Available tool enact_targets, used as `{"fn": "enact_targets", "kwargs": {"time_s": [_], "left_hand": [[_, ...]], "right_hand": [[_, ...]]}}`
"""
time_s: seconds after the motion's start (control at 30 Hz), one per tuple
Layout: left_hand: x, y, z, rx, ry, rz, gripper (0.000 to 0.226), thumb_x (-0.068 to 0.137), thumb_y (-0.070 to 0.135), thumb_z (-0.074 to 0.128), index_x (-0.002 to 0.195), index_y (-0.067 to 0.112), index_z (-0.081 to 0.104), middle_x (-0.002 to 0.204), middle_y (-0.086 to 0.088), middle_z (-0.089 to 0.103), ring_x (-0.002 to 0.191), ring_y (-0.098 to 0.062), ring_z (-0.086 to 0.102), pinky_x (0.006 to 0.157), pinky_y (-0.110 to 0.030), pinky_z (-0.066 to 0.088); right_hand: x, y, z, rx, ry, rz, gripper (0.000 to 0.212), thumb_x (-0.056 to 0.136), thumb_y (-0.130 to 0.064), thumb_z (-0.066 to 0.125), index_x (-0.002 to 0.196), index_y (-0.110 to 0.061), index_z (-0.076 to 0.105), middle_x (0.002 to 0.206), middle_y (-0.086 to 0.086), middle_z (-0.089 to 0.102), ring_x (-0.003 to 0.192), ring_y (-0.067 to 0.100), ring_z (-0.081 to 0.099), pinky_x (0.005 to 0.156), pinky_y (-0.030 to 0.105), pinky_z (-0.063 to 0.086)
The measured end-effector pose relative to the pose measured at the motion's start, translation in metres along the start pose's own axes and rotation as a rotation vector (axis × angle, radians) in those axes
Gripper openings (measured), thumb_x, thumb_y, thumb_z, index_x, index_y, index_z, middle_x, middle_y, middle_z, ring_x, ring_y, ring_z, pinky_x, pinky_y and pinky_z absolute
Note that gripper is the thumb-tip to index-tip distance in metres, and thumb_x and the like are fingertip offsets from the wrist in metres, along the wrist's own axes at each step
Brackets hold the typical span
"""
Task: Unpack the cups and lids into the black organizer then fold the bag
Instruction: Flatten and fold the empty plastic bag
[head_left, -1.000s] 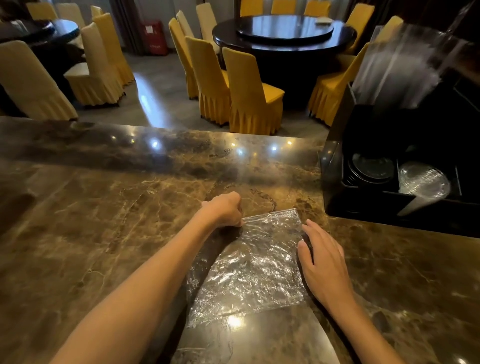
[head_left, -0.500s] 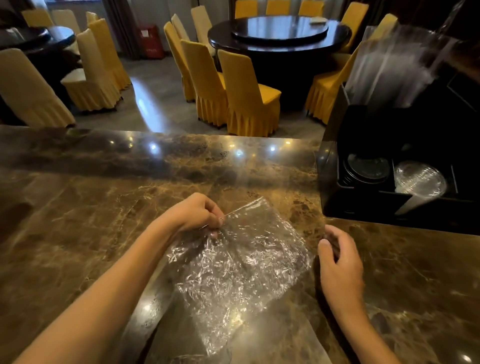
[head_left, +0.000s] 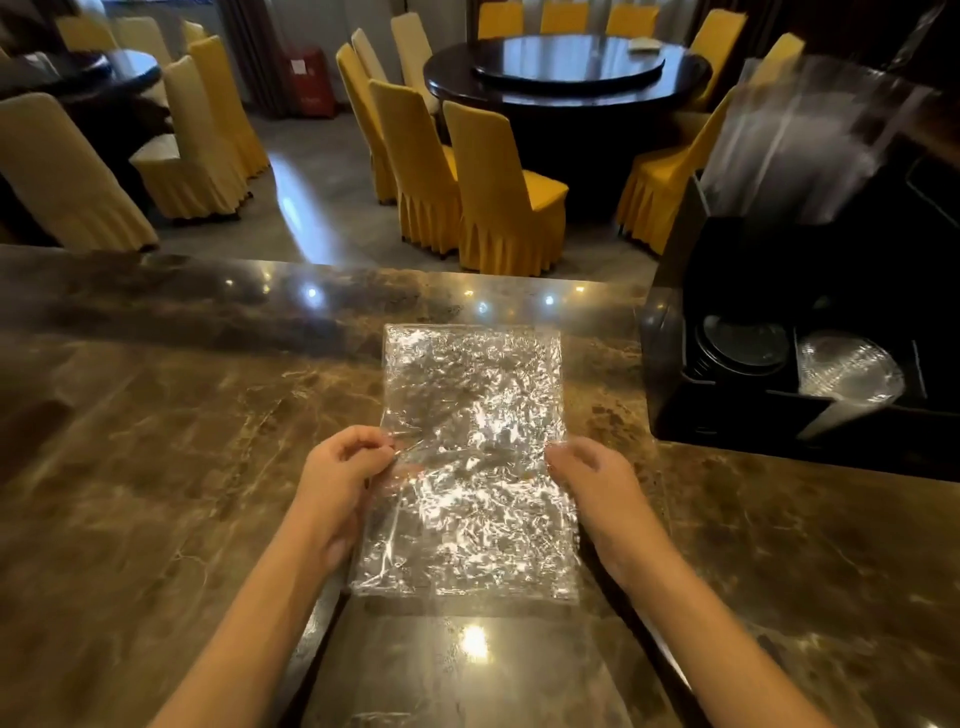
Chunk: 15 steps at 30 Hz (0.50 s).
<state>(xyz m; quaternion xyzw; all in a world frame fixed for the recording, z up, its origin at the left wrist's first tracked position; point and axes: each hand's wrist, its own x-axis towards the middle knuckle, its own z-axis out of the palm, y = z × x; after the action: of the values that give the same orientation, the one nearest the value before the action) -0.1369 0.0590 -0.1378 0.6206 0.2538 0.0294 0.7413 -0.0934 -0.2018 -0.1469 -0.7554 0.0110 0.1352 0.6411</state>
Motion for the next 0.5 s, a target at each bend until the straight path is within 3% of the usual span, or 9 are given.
{"fn": "enact_targets", "kwargs": {"time_s": [0.03, 0.1, 0.17, 0.3, 0.5], "left_hand": [[-0.003, -0.001, 0.001, -0.029, -0.003, -0.003, 0.015, 0.089, -0.011, 0.062, 0.091, 0.002, 0.069, 0.084, -0.013, 0.070, 0.066, -0.018, 0.064, 0.061, -0.026, 0.058], [-0.007, -0.003, 0.003, -0.043, -0.016, 0.010, 0.013, 0.088, -0.011, 0.063, 0.092, 0.002, 0.068, 0.083, -0.012, 0.070, 0.066, -0.017, 0.065, 0.062, -0.027, 0.056], [-0.010, -0.005, 0.003, 0.005, -0.012, 0.052, 0.012, 0.087, -0.011, 0.065, 0.092, -0.001, 0.068, 0.077, -0.009, 0.068, 0.062, -0.013, 0.064, 0.061, -0.023, 0.053], [-0.011, -0.009, 0.002, 0.118, -0.032, 0.105, 0.005, 0.087, -0.005, 0.070, 0.090, -0.002, 0.069, 0.070, -0.011, 0.067, 0.060, -0.018, 0.061, 0.059, -0.023, 0.052], [-0.010, -0.016, 0.005, 0.165, -0.134, 0.125, 0.006, 0.090, 0.000, 0.070, 0.086, 0.002, 0.066, 0.063, -0.014, 0.066, 0.047, -0.018, 0.055, 0.044, -0.022, 0.048]], "right_hand": [[0.004, -0.002, 0.000, 0.035, -0.026, -0.027, 0.022, 0.090, -0.033, 0.065, 0.069, -0.030, 0.069, 0.058, -0.013, 0.059, 0.059, 0.007, 0.056, 0.069, 0.024, 0.043], [0.010, -0.005, 0.000, 0.053, -0.053, -0.069, 0.037, 0.089, -0.026, 0.067, 0.053, -0.029, 0.058, 0.050, -0.017, 0.048, 0.051, 0.004, 0.043, 0.059, 0.020, 0.040], [0.013, -0.009, -0.003, 0.031, -0.078, -0.113, 0.035, 0.089, -0.029, 0.068, 0.057, -0.028, 0.054, 0.053, -0.016, 0.046, 0.052, 0.006, 0.040, 0.051, 0.015, 0.038], [0.017, -0.008, -0.014, -0.033, -0.087, -0.156, 0.032, 0.090, -0.033, 0.068, 0.060, -0.026, 0.059, 0.055, -0.014, 0.052, 0.054, 0.006, 0.046, 0.052, 0.012, 0.042], [0.020, -0.005, -0.031, -0.017, -0.069, -0.124, 0.014, 0.087, -0.023, 0.074, 0.075, -0.018, 0.072, 0.067, 0.004, 0.063, 0.063, 0.016, 0.054, 0.063, 0.025, 0.047]]}}
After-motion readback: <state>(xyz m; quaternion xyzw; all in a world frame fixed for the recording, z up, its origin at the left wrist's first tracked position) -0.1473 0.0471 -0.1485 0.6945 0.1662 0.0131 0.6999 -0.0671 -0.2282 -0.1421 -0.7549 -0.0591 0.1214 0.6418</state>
